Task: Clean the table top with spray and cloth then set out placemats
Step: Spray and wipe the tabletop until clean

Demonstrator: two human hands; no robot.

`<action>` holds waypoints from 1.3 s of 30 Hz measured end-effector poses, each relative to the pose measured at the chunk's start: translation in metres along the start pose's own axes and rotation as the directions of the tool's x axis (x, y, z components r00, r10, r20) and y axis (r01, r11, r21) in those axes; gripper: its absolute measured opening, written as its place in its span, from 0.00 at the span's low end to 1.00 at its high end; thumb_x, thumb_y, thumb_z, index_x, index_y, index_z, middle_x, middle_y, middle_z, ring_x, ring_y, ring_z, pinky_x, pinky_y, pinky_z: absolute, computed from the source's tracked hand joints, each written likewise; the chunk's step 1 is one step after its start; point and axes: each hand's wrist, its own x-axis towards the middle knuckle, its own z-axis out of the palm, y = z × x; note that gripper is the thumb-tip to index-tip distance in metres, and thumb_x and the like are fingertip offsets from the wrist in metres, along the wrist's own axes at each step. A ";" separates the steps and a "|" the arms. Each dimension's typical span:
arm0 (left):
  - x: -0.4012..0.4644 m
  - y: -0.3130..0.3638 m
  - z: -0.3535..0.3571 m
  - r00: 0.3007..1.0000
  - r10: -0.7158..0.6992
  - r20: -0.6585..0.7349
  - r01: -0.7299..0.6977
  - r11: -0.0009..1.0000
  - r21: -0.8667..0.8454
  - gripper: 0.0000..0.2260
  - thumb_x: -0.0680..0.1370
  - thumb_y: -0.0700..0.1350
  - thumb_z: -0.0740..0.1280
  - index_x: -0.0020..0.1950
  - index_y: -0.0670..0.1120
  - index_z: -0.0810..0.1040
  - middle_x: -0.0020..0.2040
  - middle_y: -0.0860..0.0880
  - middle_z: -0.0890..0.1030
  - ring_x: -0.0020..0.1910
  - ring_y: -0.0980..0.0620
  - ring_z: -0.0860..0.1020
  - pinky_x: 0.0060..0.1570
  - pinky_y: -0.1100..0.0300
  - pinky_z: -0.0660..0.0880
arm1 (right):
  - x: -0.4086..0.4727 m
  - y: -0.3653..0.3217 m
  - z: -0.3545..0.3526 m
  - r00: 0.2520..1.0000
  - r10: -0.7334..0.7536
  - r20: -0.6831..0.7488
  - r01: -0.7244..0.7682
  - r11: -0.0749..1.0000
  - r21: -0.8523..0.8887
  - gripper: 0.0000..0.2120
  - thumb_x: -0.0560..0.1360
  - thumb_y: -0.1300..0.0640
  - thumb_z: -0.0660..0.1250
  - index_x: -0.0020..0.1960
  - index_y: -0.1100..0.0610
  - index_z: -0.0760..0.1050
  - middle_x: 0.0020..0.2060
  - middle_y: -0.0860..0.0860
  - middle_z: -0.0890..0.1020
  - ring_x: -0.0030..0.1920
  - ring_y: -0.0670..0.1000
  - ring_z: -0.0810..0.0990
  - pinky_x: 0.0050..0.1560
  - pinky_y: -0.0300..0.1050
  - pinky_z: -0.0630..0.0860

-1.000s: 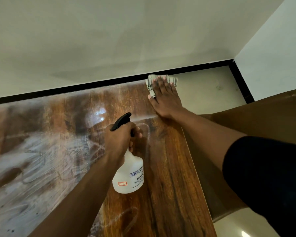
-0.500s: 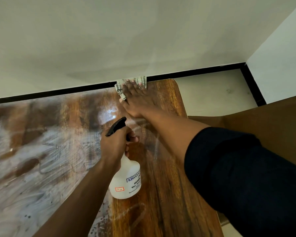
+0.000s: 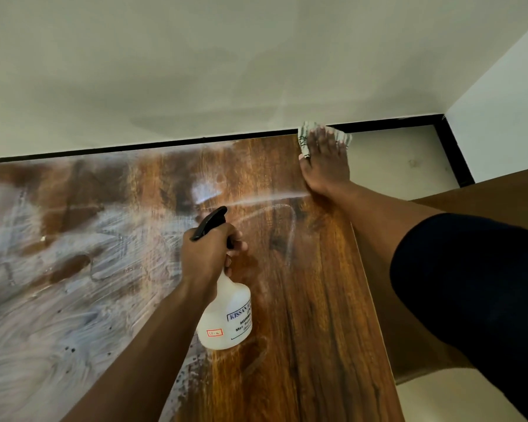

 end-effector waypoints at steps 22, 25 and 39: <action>-0.048 -0.026 0.018 1.000 -0.005 0.030 0.006 1.000 -0.023 0.08 0.81 0.37 0.68 0.44 0.40 0.83 0.35 0.40 0.84 0.24 0.51 0.72 0.21 0.61 0.66 | -0.065 0.008 0.018 0.995 -0.076 0.069 0.078 0.997 -0.024 0.33 0.86 0.39 0.44 0.84 0.50 0.34 0.83 0.53 0.35 0.82 0.54 0.32 0.79 0.54 0.30; -0.052 -0.028 0.009 1.000 -0.011 -0.008 0.011 1.000 -0.017 0.06 0.80 0.38 0.69 0.45 0.38 0.83 0.37 0.38 0.85 0.23 0.51 0.72 0.23 0.59 0.66 | -0.078 -0.015 0.027 0.995 -0.083 0.053 0.085 0.996 -0.033 0.34 0.85 0.39 0.44 0.84 0.52 0.34 0.83 0.55 0.36 0.83 0.56 0.33 0.79 0.56 0.30; -0.065 -0.028 -0.008 0.997 -0.011 -0.082 0.013 1.000 0.027 0.07 0.79 0.38 0.69 0.43 0.36 0.84 0.39 0.36 0.86 0.20 0.51 0.70 0.26 0.58 0.68 | -0.177 -0.019 0.056 0.800 -0.578 0.160 0.596 0.797 -0.097 0.35 0.82 0.35 0.35 0.84 0.51 0.37 0.84 0.52 0.39 0.83 0.52 0.34 0.82 0.57 0.36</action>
